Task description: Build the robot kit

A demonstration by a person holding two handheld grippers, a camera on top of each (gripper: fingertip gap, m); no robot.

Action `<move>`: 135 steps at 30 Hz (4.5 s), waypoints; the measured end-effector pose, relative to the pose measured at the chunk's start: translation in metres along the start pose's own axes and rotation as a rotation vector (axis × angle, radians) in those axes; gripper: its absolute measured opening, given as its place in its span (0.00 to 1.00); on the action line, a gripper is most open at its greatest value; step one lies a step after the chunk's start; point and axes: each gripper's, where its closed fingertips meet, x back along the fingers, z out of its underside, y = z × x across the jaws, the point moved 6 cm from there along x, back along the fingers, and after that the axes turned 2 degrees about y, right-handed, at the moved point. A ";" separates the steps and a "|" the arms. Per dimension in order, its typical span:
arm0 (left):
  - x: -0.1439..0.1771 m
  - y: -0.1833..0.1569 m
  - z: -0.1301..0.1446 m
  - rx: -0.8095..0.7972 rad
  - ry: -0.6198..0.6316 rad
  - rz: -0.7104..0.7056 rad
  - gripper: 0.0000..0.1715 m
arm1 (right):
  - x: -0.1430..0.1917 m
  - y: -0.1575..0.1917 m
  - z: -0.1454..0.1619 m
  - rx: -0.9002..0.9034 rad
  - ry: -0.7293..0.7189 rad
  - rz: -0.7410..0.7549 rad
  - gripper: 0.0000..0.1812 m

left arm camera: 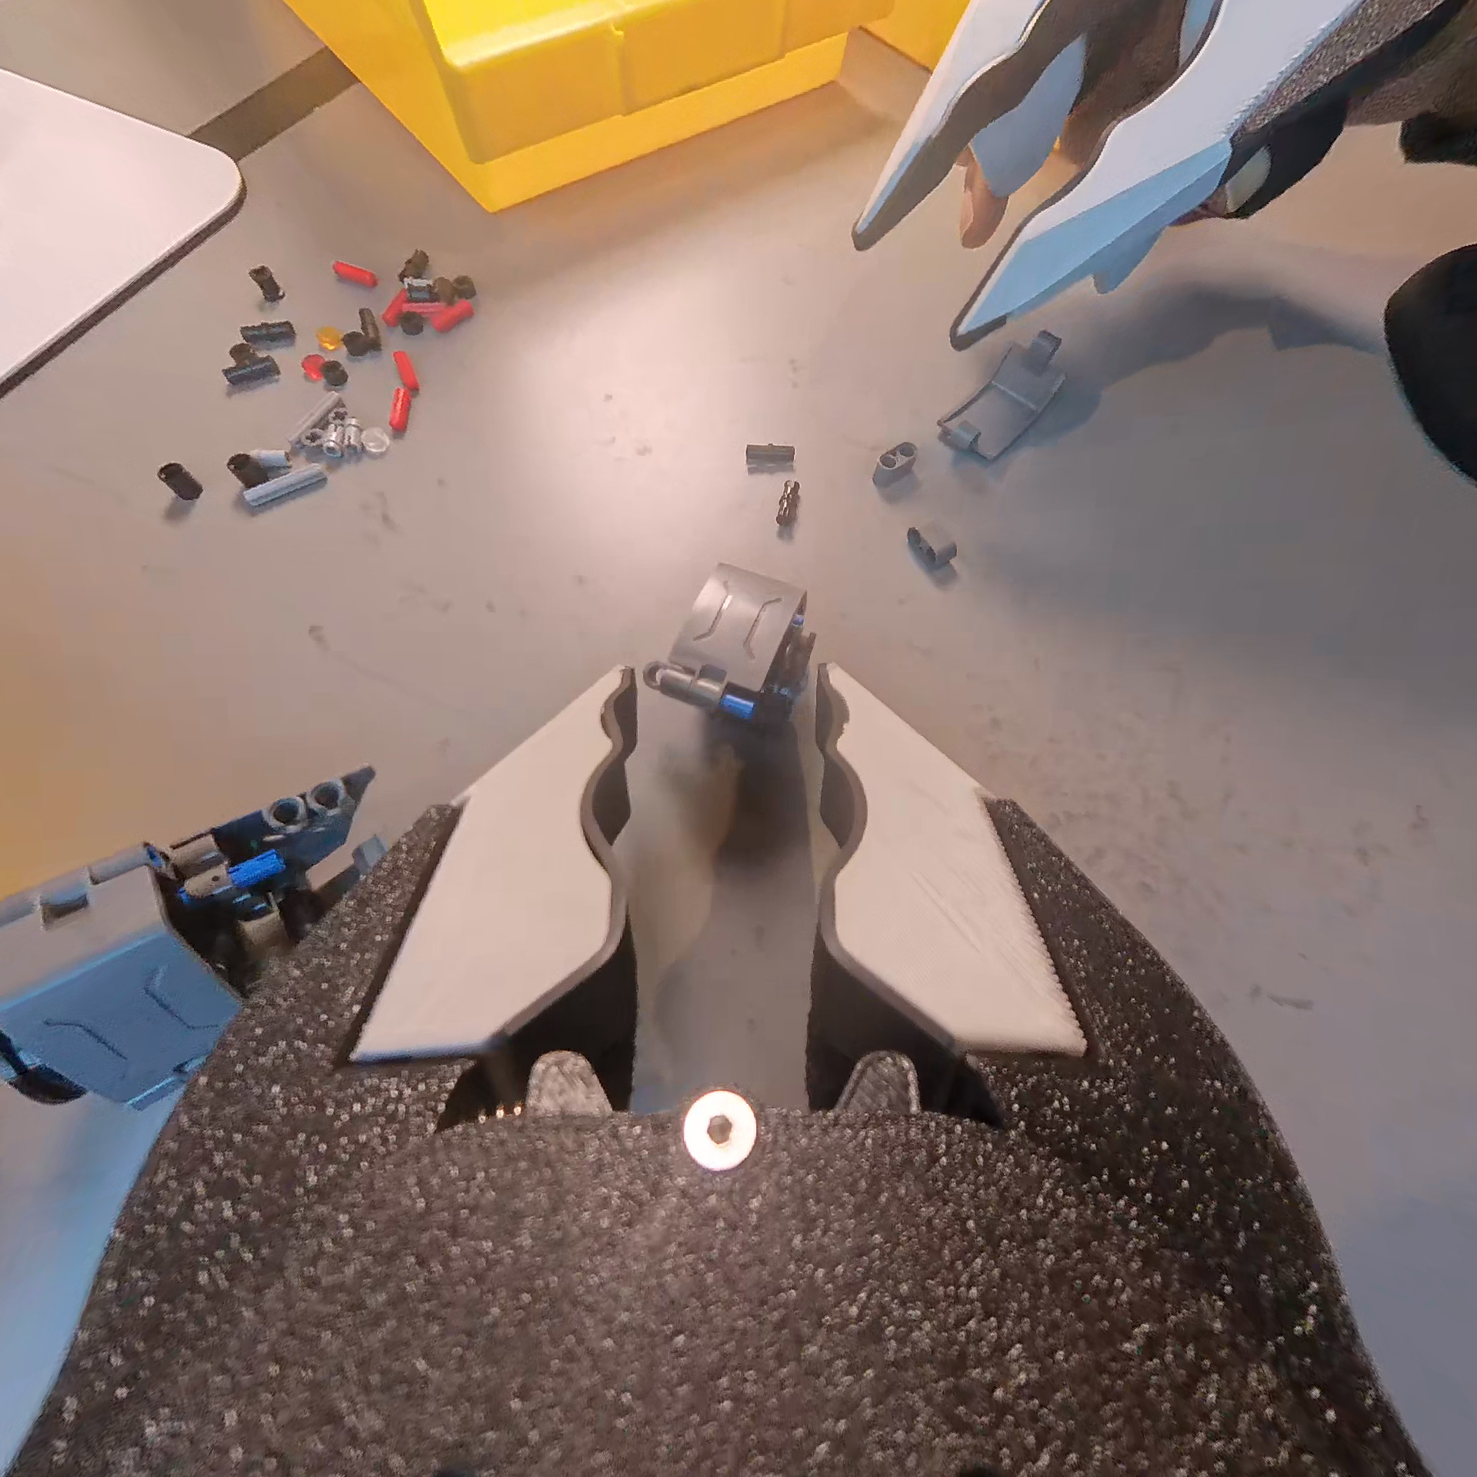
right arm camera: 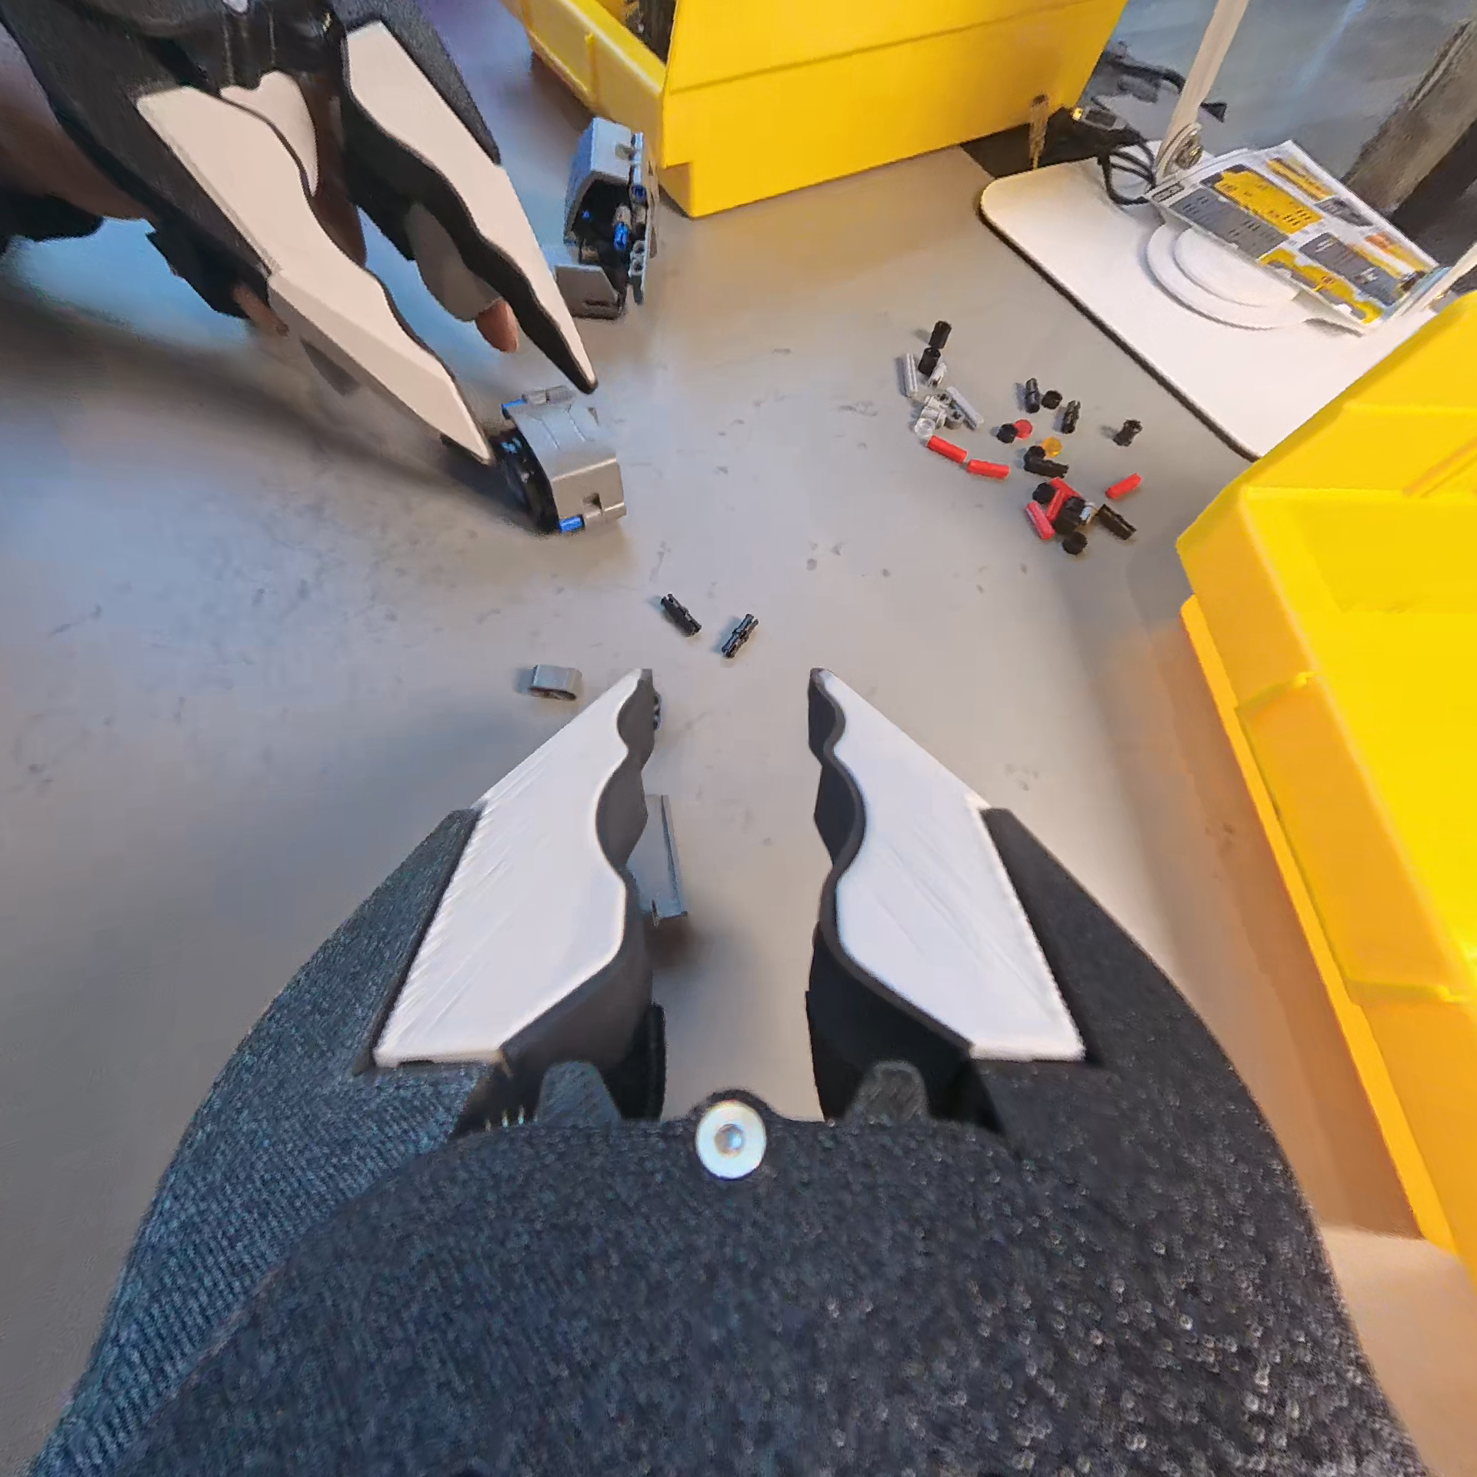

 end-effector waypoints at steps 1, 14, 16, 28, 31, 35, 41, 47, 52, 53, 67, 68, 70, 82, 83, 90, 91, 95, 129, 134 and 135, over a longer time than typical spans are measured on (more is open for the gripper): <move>0.000 0.000 0.000 0.001 -0.004 0.002 0.26 | 0.000 -0.001 -0.001 -0.004 -0.023 0.006 0.21; -0.004 -0.003 -0.001 -0.024 0.004 0.003 0.22 | 0.004 -0.002 0.016 -0.037 0.024 -0.112 0.27; 0.002 -0.002 -0.002 -0.012 -0.019 0.010 0.25 | 0.008 0.001 0.025 -0.028 0.124 -0.143 0.31; 0.046 0.008 -0.011 0.067 -0.244 0.103 0.24 | -0.002 0.063 0.018 0.169 0.252 -0.372 0.12; 0.041 -0.011 -0.009 -0.016 -0.203 0.181 0.25 | -0.027 0.100 -0.004 0.266 0.218 -0.369 0.12; 0.030 -0.031 0.003 -0.129 -0.100 0.257 0.25 | -0.052 0.112 -0.013 0.295 0.267 -0.258 0.12; 0.022 -0.054 0.019 -0.222 0.017 0.377 0.24 | -0.036 0.118 -0.012 0.256 0.255 -0.413 0.24; 0.011 -0.060 0.027 -0.309 0.093 0.319 0.24 | -0.004 0.047 -0.011 0.159 0.157 -0.204 0.19; 0.005 -0.066 0.029 -0.361 0.120 0.287 0.15 | -0.017 0.024 0.008 0.097 0.185 -0.113 0.19; 0.005 -0.066 0.029 -0.367 0.119 0.276 0.14 | -0.020 0.022 0.011 0.093 0.198 -0.114 0.19; 0.025 -0.043 0.040 -0.320 0.146 0.331 0.11 | -0.022 0.015 0.008 0.078 0.213 -0.065 0.12; 0.024 -0.043 0.040 -0.316 0.144 0.332 0.11 | -0.023 0.012 -0.001 0.059 0.181 -0.063 0.12; 0.024 -0.043 0.039 -0.318 0.139 0.327 0.11 | -0.031 0.000 -0.013 0.002 0.160 -0.031 0.12; 0.028 -0.045 0.033 -0.287 0.090 0.348 0.17 | -0.061 -0.006 -0.006 -0.018 0.312 -0.047 0.01; 0.031 -0.043 0.028 -0.260 0.054 0.350 0.18 | -0.059 -0.006 -0.008 -0.001 0.278 -0.045 0.01; 0.051 -0.028 -0.021 -0.040 -0.344 0.250 0.19 | -0.015 0.033 -0.098 -0.309 -0.516 -0.280 0.02; 0.052 -0.028 -0.026 -0.012 -0.386 0.225 0.19 | -0.014 0.043 -0.103 -0.370 -0.594 -0.327 0.01; 0.053 -0.034 -0.037 -0.015 -0.462 0.122 0.18 | -0.025 0.065 -0.108 -0.558 -0.709 -0.434 0.01; 0.047 -0.058 -0.012 -0.371 -0.219 0.168 0.02 | -0.033 0.094 -0.065 0.075 -0.245 -0.495 0.07; 0.043 -0.061 -0.009 -0.382 -0.202 0.184 0.02 | -0.036 0.098 -0.064 0.091 -0.234 -0.503 0.02; 0.043 -0.062 -0.009 -0.376 -0.205 0.194 0.02 | -0.035 0.099 -0.064 0.089 -0.233 -0.511 0.02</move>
